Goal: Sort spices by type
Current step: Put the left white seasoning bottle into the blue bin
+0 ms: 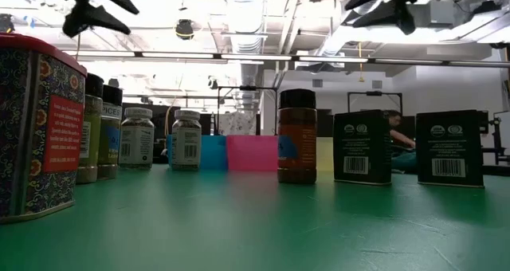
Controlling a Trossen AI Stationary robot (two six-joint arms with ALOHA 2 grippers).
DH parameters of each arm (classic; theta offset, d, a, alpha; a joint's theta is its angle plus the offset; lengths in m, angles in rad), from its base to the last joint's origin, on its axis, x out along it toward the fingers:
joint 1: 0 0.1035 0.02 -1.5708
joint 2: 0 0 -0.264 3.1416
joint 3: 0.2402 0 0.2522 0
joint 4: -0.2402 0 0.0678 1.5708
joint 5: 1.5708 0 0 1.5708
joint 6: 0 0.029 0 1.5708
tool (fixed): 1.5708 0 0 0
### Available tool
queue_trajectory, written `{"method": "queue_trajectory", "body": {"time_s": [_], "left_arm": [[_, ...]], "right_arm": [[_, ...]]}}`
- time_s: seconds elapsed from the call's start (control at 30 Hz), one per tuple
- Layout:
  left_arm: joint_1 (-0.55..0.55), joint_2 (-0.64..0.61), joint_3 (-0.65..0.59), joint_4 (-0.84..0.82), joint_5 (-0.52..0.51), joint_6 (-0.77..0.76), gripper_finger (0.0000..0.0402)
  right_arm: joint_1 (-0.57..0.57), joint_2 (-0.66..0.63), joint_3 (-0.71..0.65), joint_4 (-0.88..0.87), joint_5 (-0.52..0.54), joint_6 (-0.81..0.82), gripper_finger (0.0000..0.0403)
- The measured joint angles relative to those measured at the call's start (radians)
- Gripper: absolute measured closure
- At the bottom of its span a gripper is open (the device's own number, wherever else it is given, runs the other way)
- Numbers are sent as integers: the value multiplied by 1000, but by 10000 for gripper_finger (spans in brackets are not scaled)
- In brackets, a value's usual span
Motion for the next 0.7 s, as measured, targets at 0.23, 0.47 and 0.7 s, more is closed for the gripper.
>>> {"method": "queue_trajectory", "body": {"time_s": [0.23, 0.47, 0.7], "left_arm": [[69, 224, 48, -69, 66, 47, 143], [198, 358, 59, -78, 202, 41, 119], [251, 426, 59, -79, 230, 82, 119]], "right_arm": [[-93, 105, 97, -35, -187, -84, 121], [-91, 136, 103, 69, -191, -113, 119], [-91, 144, 104, 68, -198, -77, 119]]}}
